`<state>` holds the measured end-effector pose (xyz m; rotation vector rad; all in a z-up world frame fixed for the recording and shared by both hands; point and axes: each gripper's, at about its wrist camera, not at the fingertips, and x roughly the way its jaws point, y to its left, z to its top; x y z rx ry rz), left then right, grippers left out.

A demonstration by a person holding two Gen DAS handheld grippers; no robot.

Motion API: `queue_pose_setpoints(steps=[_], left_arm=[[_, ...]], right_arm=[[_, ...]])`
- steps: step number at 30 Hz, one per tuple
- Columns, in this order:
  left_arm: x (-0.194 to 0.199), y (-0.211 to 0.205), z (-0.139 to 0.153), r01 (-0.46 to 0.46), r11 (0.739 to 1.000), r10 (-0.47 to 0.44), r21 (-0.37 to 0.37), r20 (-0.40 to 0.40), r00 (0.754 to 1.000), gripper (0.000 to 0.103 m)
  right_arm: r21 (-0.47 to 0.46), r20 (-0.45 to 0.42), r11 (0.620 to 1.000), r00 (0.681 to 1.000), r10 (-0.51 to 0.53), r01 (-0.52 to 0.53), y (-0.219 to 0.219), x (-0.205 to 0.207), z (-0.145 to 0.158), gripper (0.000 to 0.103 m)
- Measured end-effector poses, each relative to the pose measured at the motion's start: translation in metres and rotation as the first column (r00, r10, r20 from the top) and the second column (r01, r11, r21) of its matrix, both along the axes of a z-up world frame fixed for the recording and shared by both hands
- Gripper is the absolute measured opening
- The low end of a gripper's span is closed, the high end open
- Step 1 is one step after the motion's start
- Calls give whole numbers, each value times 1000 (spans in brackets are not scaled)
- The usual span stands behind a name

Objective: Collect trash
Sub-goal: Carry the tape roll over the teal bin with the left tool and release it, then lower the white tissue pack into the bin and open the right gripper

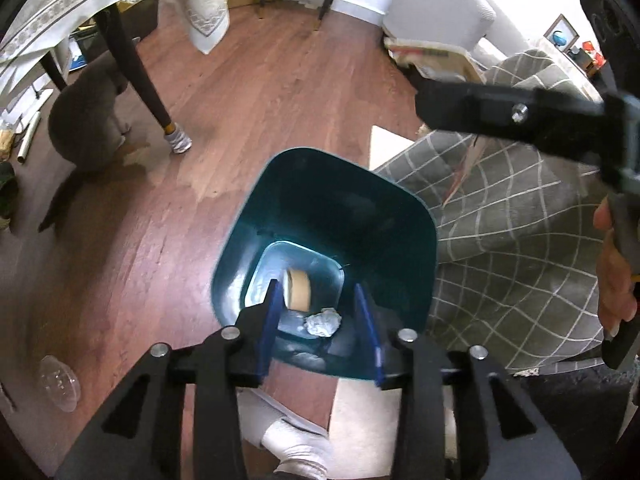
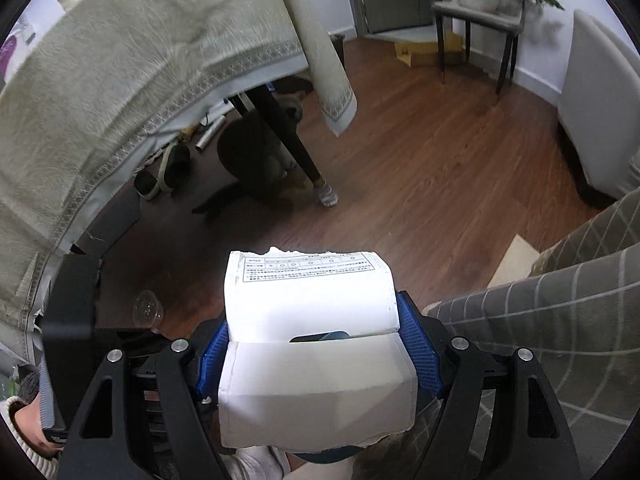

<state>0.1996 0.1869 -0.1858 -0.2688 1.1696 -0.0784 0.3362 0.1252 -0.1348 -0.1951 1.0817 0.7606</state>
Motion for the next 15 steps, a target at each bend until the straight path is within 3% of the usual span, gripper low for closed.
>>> queue_pose_setpoints(steps=[7, 15], left_arm=[[-14, 24, 11, -51, 999, 51, 17, 48, 998, 71], [-28, 46, 32, -103, 994, 97, 38, 122, 988, 74]], right_arm=[[-55, -48, 998, 998, -38, 35, 6, 5, -30, 76], [-115, -90, 992, 994, -63, 53, 17, 5, -67, 76]])
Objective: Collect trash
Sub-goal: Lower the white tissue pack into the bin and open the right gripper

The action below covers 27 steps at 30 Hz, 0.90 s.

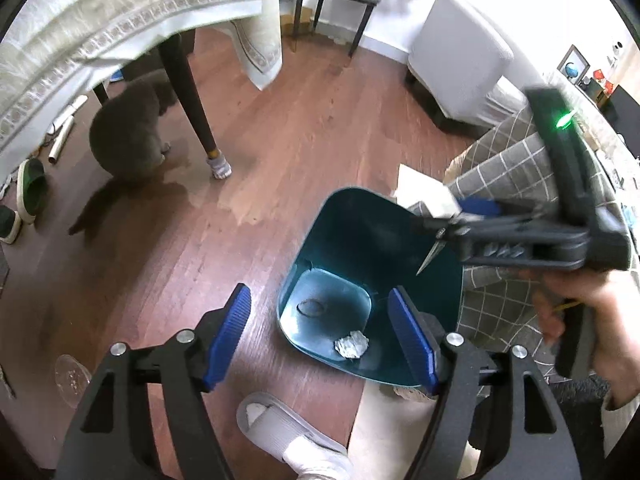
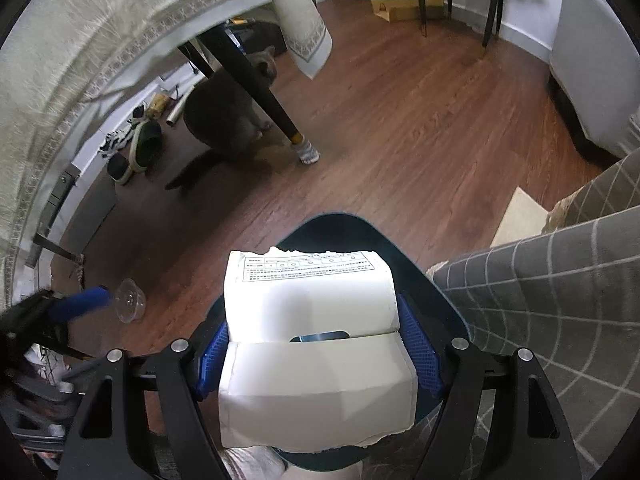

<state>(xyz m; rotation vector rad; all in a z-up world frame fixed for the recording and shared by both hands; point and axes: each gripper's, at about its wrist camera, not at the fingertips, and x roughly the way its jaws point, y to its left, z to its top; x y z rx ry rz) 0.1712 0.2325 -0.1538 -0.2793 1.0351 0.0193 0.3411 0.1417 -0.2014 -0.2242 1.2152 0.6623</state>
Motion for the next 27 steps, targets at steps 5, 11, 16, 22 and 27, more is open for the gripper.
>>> queue_pose_setpoints(steps=[5, 11, 16, 22, 27], left_arm=[[-6, 4, 15, 0, 1000, -1, 13, 51, 999, 72], [-12, 7, 31, -10, 1000, 8, 24, 104, 995, 55], [-19, 11, 52, -22, 1000, 21, 7, 166, 986, 43], [-24, 14, 73, -36, 999, 38, -15, 223, 974, 43], [-27, 11, 90, -37, 999, 39, -12, 271, 962, 47]], right_arm=[[-31, -16, 1000, 1000, 1, -1, 7, -2, -19, 76], [-93, -39, 995, 999, 18, -21, 15, -6, -44, 77], [-155, -47, 987, 998, 37, -44, 19, -12, -65, 78], [-216, -42, 975, 998, 36, -44, 6, -16, -75, 89], [-159, -52, 987, 998, 20, -28, -6, -18, -62, 89]])
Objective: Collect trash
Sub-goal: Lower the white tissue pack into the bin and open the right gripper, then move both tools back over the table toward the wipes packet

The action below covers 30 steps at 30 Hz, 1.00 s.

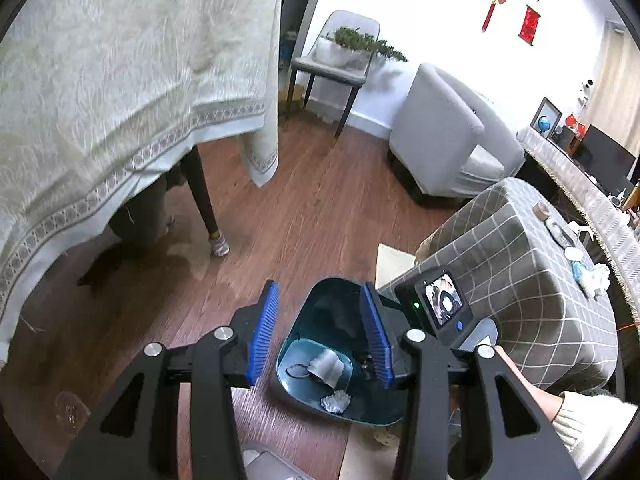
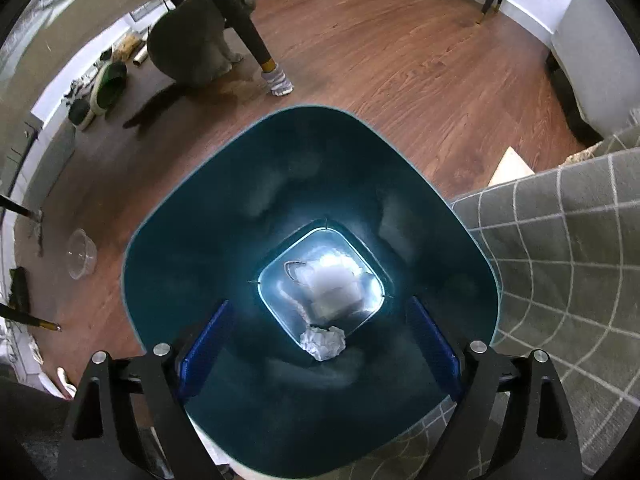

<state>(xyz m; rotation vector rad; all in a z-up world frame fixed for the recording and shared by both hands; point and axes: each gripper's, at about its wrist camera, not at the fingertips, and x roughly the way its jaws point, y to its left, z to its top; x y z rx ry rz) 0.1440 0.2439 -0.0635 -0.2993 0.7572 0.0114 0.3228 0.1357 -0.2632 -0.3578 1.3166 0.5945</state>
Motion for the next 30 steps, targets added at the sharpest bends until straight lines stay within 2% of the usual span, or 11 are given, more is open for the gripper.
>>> queue_pose_setpoints(steps=[10, 18, 28, 30], left_arm=[[0, -7, 32, 1, 1000, 0, -7, 83, 997, 53], [1, -24, 58, -13, 1000, 13, -1, 153, 988, 61], [16, -53, 67, 10, 1000, -6, -23, 171, 985, 66], [20, -63, 67, 29, 999, -26, -14, 169, 985, 67]], right_arm=[[133, 72, 988, 995, 70, -79, 3, -18, 58, 89], [254, 179, 955, 978, 110, -154, -12, -37, 128, 89], [355, 340, 919, 939, 46, -173, -67, -47, 214, 89], [364, 366, 916, 930, 27, -170, -82, -45, 227, 86]])
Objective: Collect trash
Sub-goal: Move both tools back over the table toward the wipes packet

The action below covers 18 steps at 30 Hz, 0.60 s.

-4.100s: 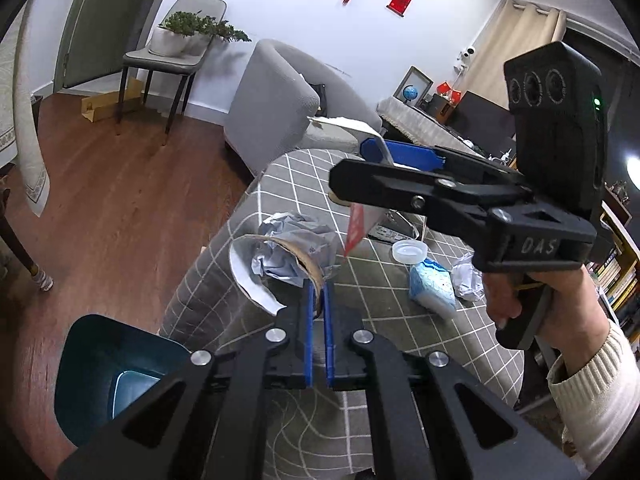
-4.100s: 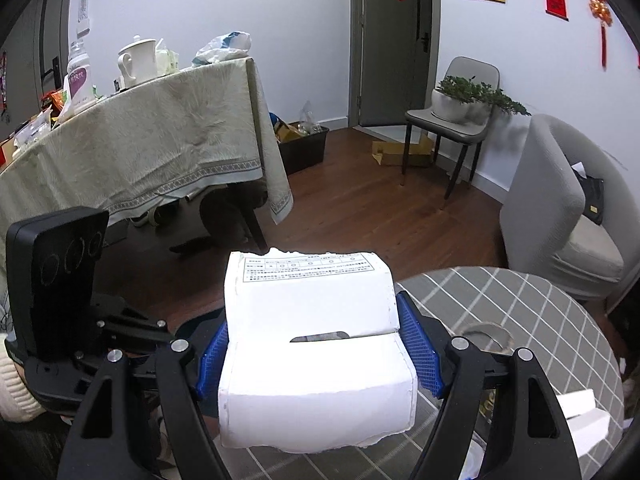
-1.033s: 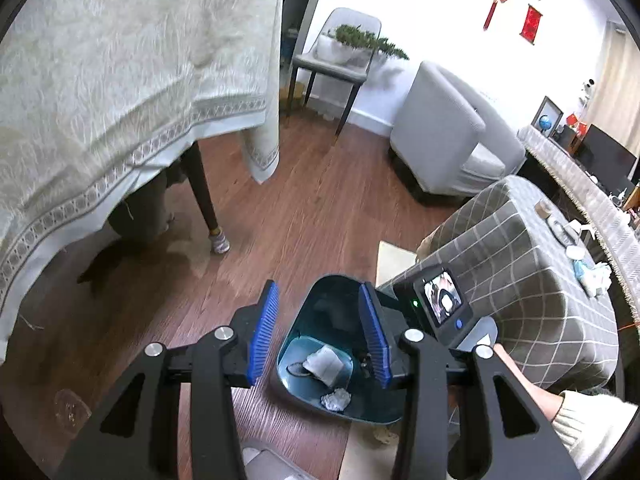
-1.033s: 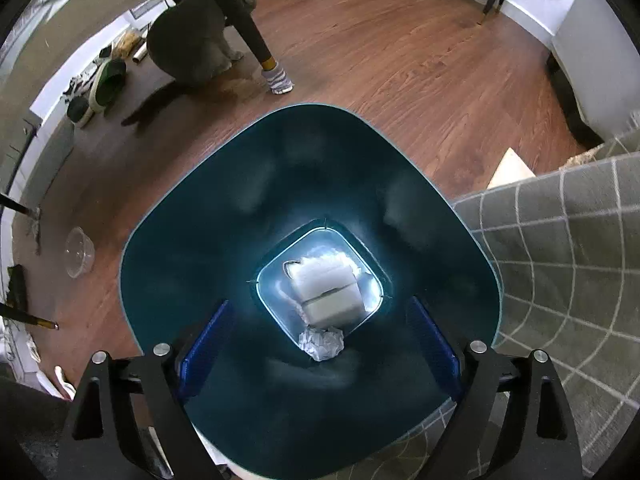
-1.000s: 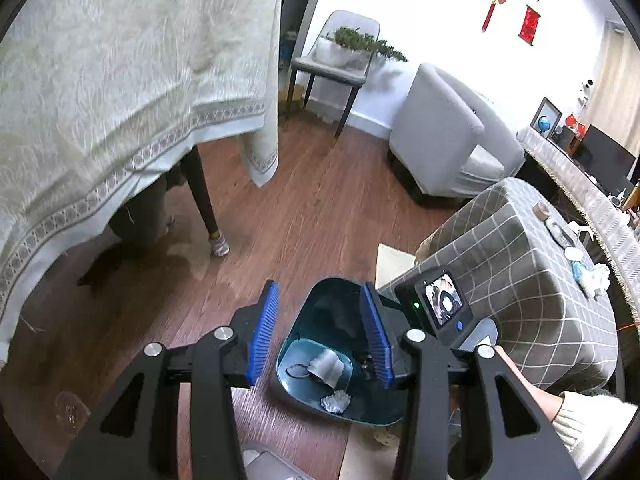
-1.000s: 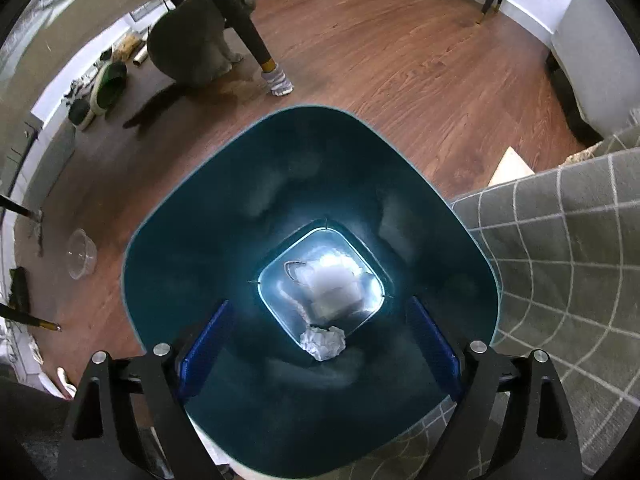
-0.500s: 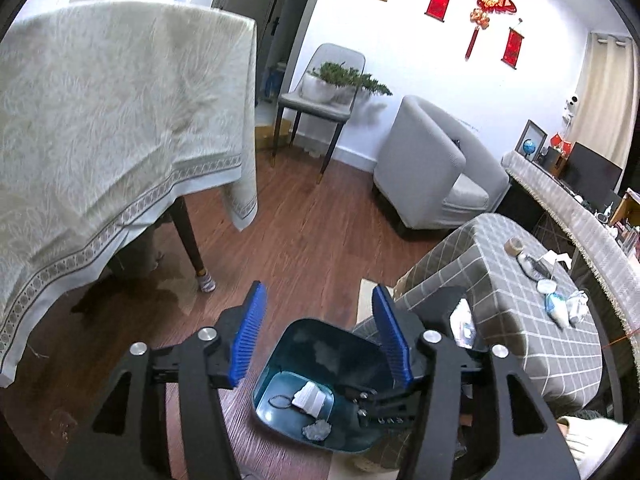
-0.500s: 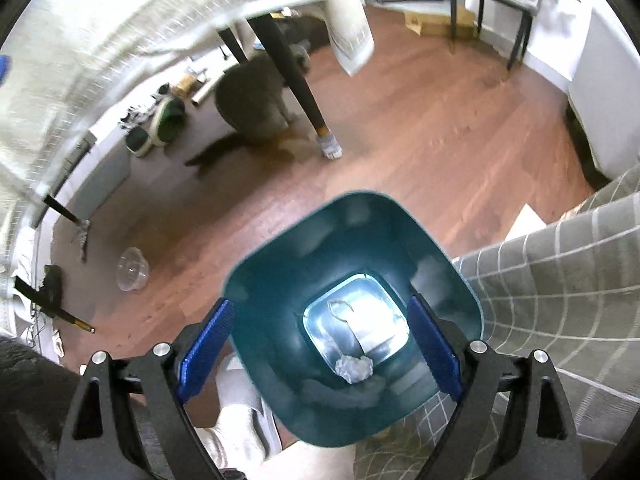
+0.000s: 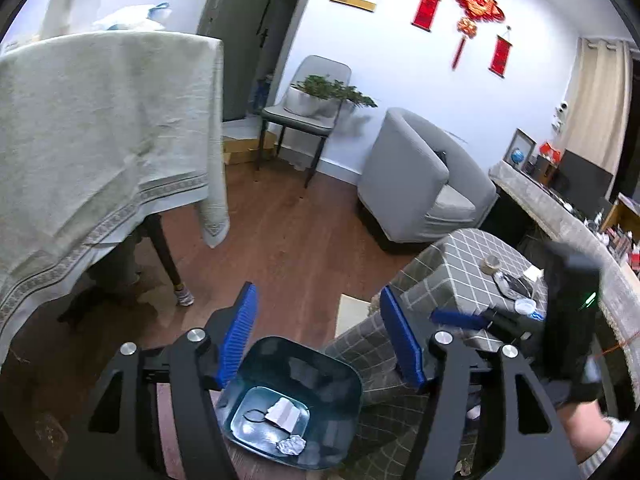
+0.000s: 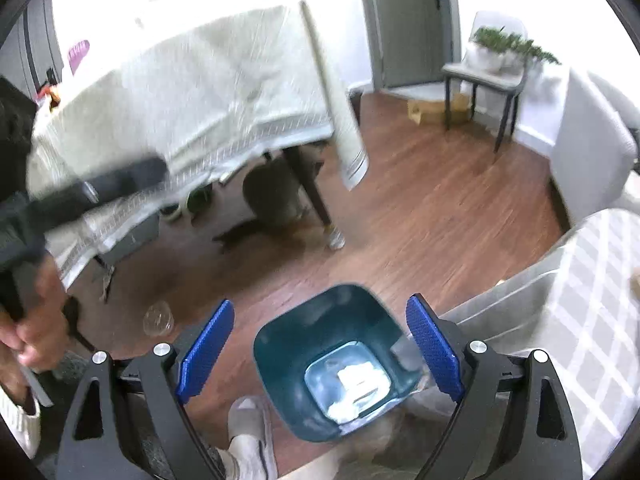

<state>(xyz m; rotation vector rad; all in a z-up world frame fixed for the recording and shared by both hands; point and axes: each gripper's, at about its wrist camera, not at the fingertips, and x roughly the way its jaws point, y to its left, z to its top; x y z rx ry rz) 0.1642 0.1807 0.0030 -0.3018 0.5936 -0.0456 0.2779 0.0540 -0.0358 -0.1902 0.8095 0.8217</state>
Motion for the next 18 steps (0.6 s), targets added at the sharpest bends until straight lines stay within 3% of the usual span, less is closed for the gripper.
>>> queue_pose_setpoints(steps=[8, 18], left_arm=[[19, -56, -2, 99, 995, -99, 27, -8, 995, 71], [38, -126, -7, 232, 973, -232, 7, -11, 973, 75]], right_arm=[[10, 56, 997, 996, -75, 75, -60, 8, 25, 77], [17, 106, 973, 968, -229, 228, -154, 14, 41, 75]])
